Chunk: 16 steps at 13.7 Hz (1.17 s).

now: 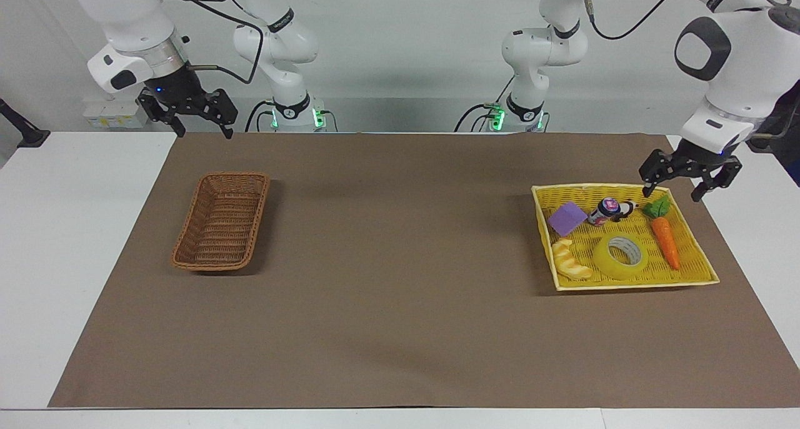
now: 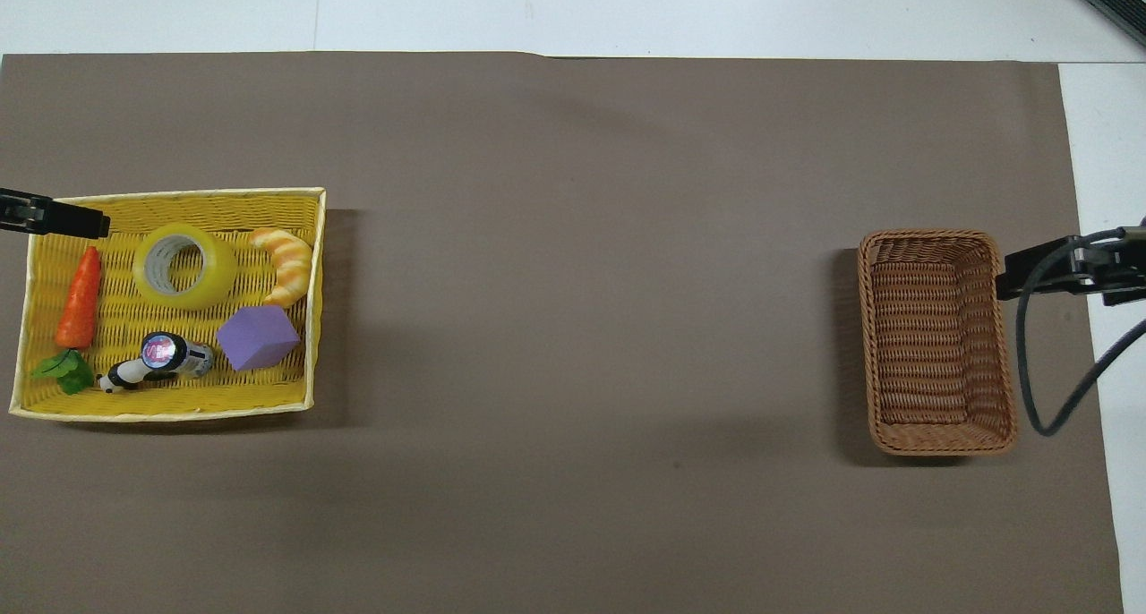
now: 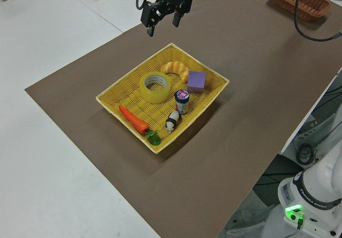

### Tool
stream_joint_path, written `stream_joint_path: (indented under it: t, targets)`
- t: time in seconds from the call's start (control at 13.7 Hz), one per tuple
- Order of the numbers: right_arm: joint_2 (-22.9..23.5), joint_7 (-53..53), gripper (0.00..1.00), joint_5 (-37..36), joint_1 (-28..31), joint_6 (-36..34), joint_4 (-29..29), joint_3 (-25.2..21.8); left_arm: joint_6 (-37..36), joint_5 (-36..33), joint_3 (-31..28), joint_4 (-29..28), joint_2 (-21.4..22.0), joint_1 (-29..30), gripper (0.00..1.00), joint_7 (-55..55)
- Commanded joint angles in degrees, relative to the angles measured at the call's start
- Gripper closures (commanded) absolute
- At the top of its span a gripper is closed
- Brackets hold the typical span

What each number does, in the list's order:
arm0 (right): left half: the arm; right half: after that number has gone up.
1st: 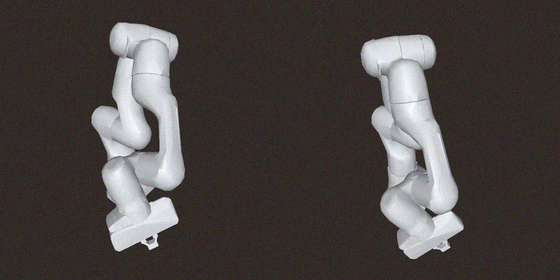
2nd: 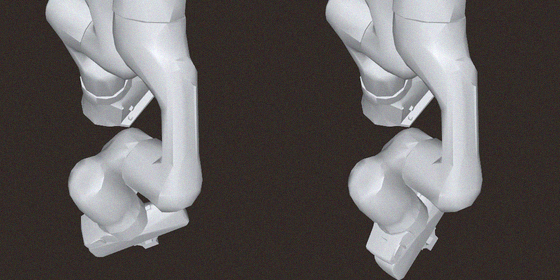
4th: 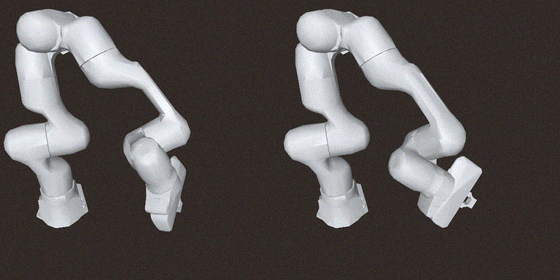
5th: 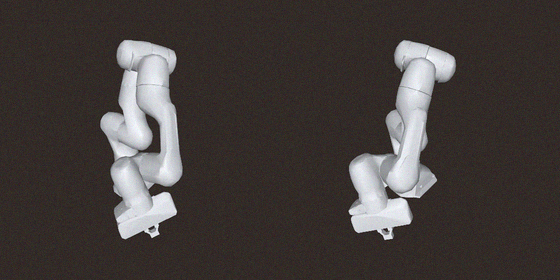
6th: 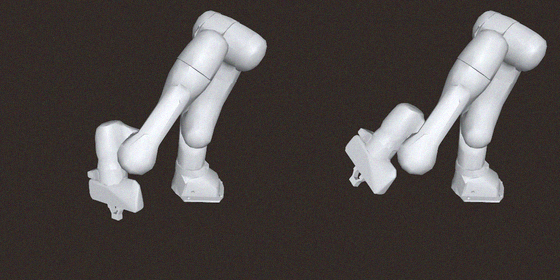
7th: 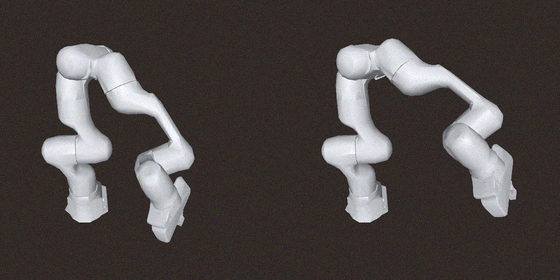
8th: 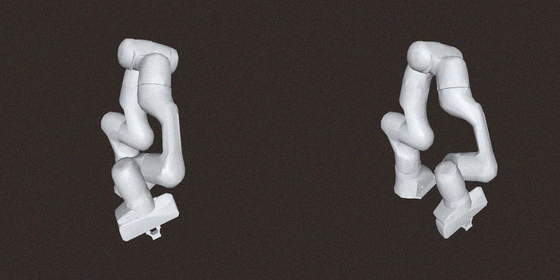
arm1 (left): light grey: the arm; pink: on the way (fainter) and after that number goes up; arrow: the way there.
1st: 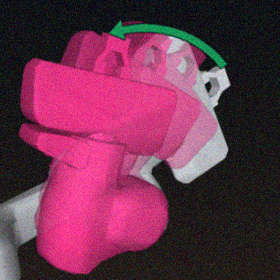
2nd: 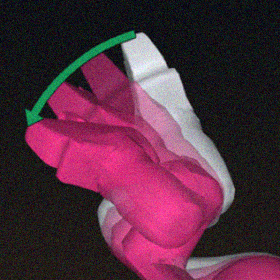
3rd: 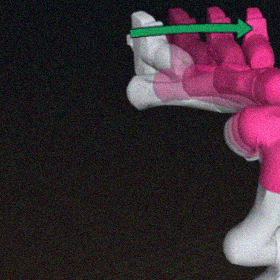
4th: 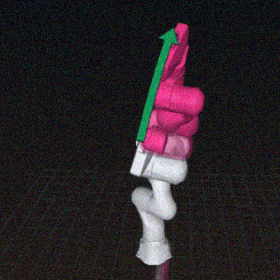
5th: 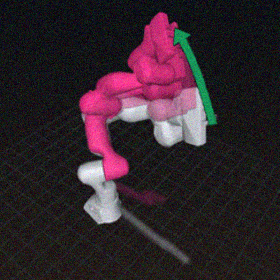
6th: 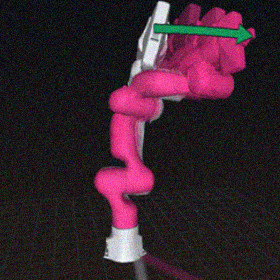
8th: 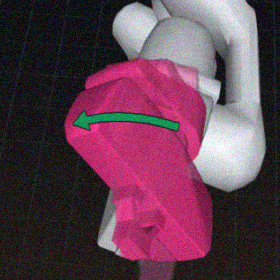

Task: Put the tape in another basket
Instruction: 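Reach the left gripper into the yellow basket to the yellow tape roll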

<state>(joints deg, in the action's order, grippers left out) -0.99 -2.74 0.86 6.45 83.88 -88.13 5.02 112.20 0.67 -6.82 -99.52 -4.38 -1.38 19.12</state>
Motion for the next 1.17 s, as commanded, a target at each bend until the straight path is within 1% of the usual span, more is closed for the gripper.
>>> stream_joint_path:
  t: [0.0,0.29,0.44,0.58,0.73,0.87,0.95,1.09]
  targets:
    - [-0.4,0.4,0.00,0.6,0.5,-0.2,0.1,0.2,6.3,0.6,0.1,-4.6,-1.1,2.2,0.00,4.0]
    - [-0.4,0.3,0.00,0.6,0.5,-0.2,0.1,0.2,11.4,0.8,0.1,-5.1,-7.6,3.2,0.00,4.1]
    - [-0.4,0.4,0.00,0.6,0.5,-0.2,0.1,0.2,15.6,1.2,0.2,-7.4,-9.1,4.2,0.00,4.1]
    - [-0.4,0.4,0.00,0.6,0.5,-0.2,0.2,0.2,19.6,3.3,0.2,-10.4,-10.0,4.9,0.01,4.1]
    - [-0.4,0.4,0.00,0.6,0.5,-0.2,0.1,0.2,21.5,3.8,0.2,-11.2,-11.2,5.2,0.02,4.1]
    - [-0.5,0.3,0.00,0.6,0.6,-0.9,0.1,0.1,22.3,3.8,0.2,-11.2,-12.7,5.3,0.09,4.1]
    - [-0.4,0.1,0.00,-0.1,0.7,-0.6,0.1,0.1,22.4,3.8,0.2,-11.4,-12.8,5.8,0.11,4.1]
    - [-0.4,-0.1,0.00,0.3,0.8,-0.1,0.0,0.0,23.3,3.9,0.2,-13.5,-13.2,6.1,0.25,4.5]
